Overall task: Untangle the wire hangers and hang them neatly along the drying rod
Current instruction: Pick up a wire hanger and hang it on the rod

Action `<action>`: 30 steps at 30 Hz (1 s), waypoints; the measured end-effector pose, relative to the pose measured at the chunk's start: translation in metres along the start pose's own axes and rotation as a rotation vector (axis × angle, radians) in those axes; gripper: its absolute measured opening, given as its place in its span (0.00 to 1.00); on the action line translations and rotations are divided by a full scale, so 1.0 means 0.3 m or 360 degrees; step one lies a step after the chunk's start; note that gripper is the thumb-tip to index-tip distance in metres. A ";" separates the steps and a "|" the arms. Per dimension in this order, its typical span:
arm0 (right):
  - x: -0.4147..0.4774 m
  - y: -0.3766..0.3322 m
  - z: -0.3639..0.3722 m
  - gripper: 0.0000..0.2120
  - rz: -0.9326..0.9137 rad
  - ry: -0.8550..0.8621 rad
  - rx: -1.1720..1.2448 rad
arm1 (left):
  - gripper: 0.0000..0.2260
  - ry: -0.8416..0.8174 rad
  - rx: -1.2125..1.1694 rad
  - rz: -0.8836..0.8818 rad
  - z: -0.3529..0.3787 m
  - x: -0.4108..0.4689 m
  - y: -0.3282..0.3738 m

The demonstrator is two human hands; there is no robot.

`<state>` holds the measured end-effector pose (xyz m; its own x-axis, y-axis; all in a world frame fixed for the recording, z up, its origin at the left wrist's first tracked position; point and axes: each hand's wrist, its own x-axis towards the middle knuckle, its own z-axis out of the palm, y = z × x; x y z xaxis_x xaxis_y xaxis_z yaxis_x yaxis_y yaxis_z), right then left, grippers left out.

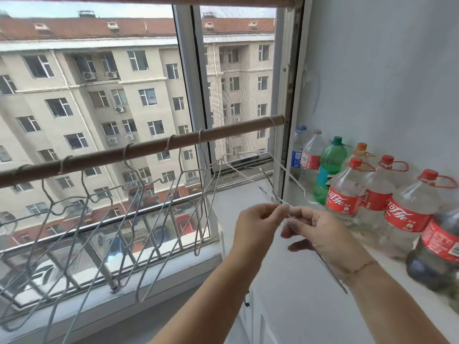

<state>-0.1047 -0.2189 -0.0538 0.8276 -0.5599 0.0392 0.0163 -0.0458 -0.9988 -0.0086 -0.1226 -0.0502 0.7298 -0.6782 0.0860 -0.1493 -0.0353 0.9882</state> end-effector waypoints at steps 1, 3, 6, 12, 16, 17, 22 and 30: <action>0.015 -0.015 0.020 0.08 -0.0020 0.0009 0.0037 | 0.05 0.0020 -0.0106 -0.0033 0.006 0.014 0.019; 0.047 -0.045 0.055 0.08 -0.0064 0.0037 0.0115 | 0.03 0.0096 -0.0296 -0.0097 0.002 0.047 0.059; 0.088 -0.071 0.097 0.07 -0.0099 0.0055 0.0143 | 0.06 0.0156 -0.0464 -0.0178 -0.017 0.106 0.114; 0.141 -0.079 0.150 0.08 -0.0104 0.0098 0.0067 | 0.08 0.0333 -0.0377 -0.0234 -0.075 0.219 0.168; 0.184 -0.109 0.174 0.07 -0.0137 0.0104 0.0071 | 0.08 0.0411 -0.0367 -0.0284 -0.100 0.261 0.186; 0.193 -0.114 0.181 0.07 -0.0135 0.0102 0.0068 | 0.09 0.0423 -0.0365 -0.0295 -0.104 0.267 0.189; 0.218 -0.093 0.204 0.06 -0.0088 0.0123 0.0065 | 0.08 0.0418 -0.0372 -0.0380 -0.127 0.250 0.180; 0.196 -0.040 0.215 0.08 -0.0043 0.0194 -0.0007 | 0.08 0.0425 -0.0194 -0.0066 -0.178 0.099 0.173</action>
<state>-0.0200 -0.1980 -0.0415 0.7525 -0.6549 0.0697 0.0352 -0.0657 -0.9972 0.0410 -0.1053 0.0102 0.8858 -0.4603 0.0598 -0.0464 0.0405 0.9981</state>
